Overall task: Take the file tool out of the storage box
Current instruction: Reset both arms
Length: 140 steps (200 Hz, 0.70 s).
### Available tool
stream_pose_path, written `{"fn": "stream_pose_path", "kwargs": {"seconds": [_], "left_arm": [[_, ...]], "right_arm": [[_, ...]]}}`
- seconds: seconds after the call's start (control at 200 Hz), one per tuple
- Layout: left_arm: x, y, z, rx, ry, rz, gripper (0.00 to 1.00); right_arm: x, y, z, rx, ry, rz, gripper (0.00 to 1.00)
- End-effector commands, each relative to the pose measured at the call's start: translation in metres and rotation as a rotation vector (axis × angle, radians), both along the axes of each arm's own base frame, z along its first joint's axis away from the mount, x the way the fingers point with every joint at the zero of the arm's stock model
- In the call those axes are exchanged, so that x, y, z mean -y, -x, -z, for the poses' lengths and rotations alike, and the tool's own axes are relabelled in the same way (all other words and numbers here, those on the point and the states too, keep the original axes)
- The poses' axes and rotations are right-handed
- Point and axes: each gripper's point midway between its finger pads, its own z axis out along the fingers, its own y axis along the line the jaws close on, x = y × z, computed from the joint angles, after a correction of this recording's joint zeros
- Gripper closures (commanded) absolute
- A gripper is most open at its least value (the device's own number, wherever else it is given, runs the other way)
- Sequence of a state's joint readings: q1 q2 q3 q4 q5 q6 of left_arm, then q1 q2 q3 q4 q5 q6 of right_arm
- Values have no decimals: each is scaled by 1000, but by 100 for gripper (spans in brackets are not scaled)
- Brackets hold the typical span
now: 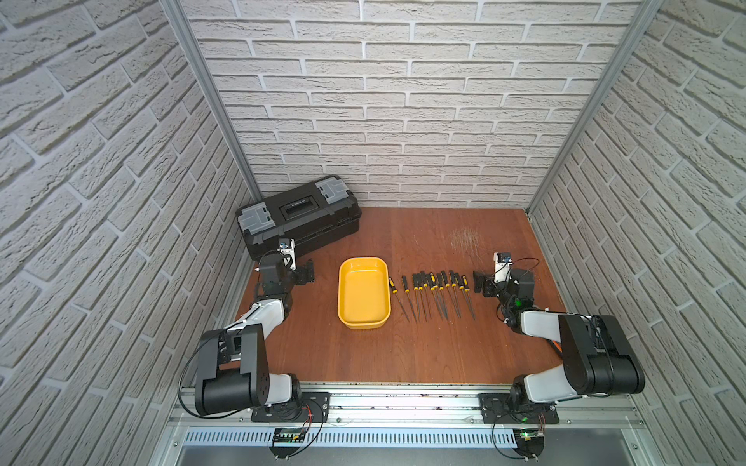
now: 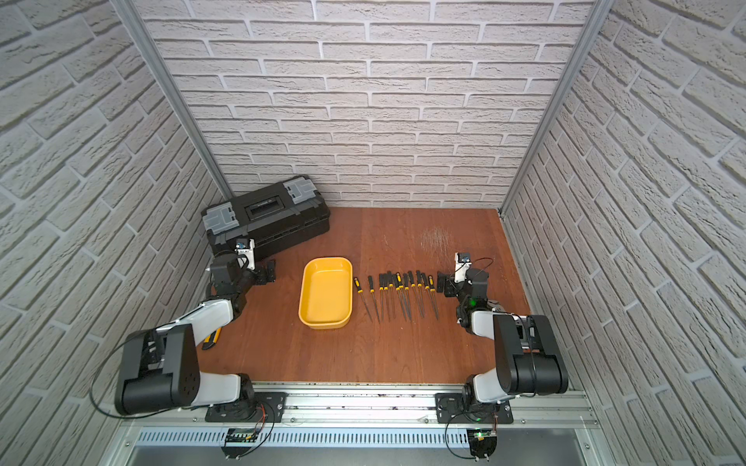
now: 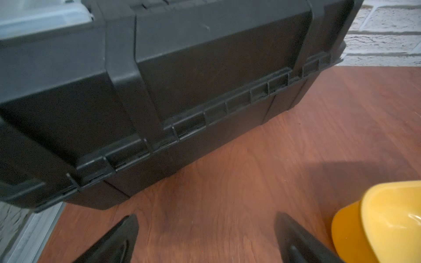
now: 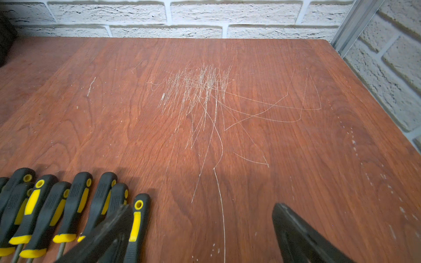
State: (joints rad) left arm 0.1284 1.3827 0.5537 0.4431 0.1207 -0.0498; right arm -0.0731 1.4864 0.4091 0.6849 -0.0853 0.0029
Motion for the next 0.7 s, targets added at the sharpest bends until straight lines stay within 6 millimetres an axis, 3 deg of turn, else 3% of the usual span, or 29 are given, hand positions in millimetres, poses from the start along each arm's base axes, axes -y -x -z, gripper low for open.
{"fn": "stream_pose_path", "kwargs": {"seconds": [0.0, 0.21, 0.34, 0.54, 0.695], "left_arm": [[-1, -12, -28, 125, -39, 34, 2], [-6, 8, -25, 147, -42, -20, 1], [-5, 15, -1, 120, -32, -26, 2], [-4, 6, 30, 126, -33, -16, 1], [2, 4, 33, 104, -40, 19, 2]], "right_arm": [[-11, -11, -20, 105, 45, -35, 1], [-7, -12, -18, 102, 51, -3, 1], [-7, -11, -17, 101, 50, -2, 0], [-7, -11, -18, 105, 51, 0, 0], [-7, -11, -18, 104, 51, 0, 0]]}}
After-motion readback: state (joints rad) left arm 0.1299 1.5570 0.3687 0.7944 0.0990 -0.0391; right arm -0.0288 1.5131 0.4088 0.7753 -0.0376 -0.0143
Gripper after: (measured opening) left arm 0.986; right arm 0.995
